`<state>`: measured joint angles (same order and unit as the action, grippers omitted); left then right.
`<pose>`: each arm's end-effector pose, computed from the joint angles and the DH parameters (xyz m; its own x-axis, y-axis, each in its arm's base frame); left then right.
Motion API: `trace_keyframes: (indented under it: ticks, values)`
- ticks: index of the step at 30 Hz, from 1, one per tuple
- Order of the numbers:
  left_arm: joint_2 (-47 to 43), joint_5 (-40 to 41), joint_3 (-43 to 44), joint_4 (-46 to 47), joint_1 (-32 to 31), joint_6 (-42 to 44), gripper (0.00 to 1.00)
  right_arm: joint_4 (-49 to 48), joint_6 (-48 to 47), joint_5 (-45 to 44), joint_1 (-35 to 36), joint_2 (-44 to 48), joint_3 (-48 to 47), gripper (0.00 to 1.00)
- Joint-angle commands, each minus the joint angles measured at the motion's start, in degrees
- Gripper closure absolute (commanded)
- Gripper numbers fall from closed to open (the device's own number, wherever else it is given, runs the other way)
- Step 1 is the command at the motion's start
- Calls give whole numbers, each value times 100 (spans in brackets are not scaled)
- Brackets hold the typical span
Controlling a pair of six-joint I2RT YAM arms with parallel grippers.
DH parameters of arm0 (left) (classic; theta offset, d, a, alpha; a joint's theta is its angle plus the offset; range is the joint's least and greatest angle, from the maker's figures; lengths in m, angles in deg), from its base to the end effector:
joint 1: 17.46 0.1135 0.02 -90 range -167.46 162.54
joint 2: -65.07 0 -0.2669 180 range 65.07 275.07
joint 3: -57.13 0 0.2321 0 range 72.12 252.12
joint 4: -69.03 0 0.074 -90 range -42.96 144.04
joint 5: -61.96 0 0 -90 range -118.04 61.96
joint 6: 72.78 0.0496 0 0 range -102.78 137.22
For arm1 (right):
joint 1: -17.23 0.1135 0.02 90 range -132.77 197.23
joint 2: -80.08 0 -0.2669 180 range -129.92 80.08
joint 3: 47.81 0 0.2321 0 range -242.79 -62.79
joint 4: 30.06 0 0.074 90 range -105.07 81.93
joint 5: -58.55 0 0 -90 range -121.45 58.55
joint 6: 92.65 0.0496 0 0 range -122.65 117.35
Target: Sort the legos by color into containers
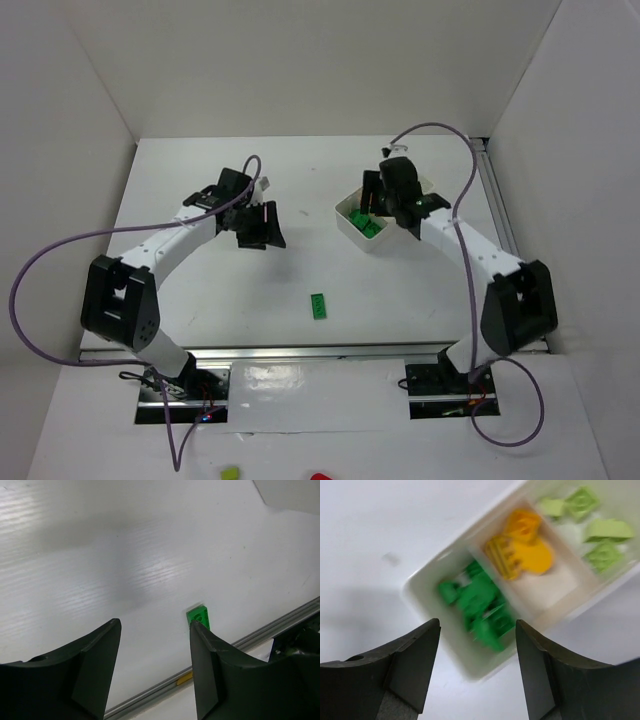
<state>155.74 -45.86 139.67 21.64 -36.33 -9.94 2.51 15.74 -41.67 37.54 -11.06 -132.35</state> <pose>0.2993 -0.1183 0.2476 -0.9094 -0.1484 -0.3885 0.0638 0.8734 -0.4829 0.3323 0.1136 0.2761 -0.6292 0.0982 -0.7710 -0.0149 0.9903 0.1382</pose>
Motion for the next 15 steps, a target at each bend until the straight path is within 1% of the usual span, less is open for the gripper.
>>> trace_keyframes:
  ticks: [1,2,3,5,6,7,11,12,13,14,15]
  values:
    - [-436,392,294,-135,120,9,33,-141,-38,19,945,1043,643,31]
    - [-497,507,294,-135,121,-78,34,-89,58,-41,1235,1393,863,31]
    - [-559,647,294,-135,121,-131,34,-141,181,-190,1856,1536,1361,31]
    - [-717,1262,294,-275,182,-395,34,-211,646,-550,2396,1835,1960,31]
    - [-779,1594,242,-275,252,-500,34,-290,970,-612,2781,1836,2112,30]
    - [-910,1720,154,-275,322,-658,34,-352,1095,-561,2915,1836,2218,27]
    - [-1332,1949,-22,-328,507,-879,34,-430,1649,-560,3548,1213,2280,18]
    - [-1403,1949,-92,-328,586,-879,34,-431,1650,-639,3854,1081,2280,17]
    - [-1455,1949,-93,-328,647,-879,34,-483,1728,-848,4022,950,2219,16]
    - [-1517,1949,-154,-328,648,-879,34,-484,1729,-963,4172,670,2097,12]
    - [-1518,1949,-154,-328,700,-879,34,-484,1781,-1104,4347,536,2035,12]
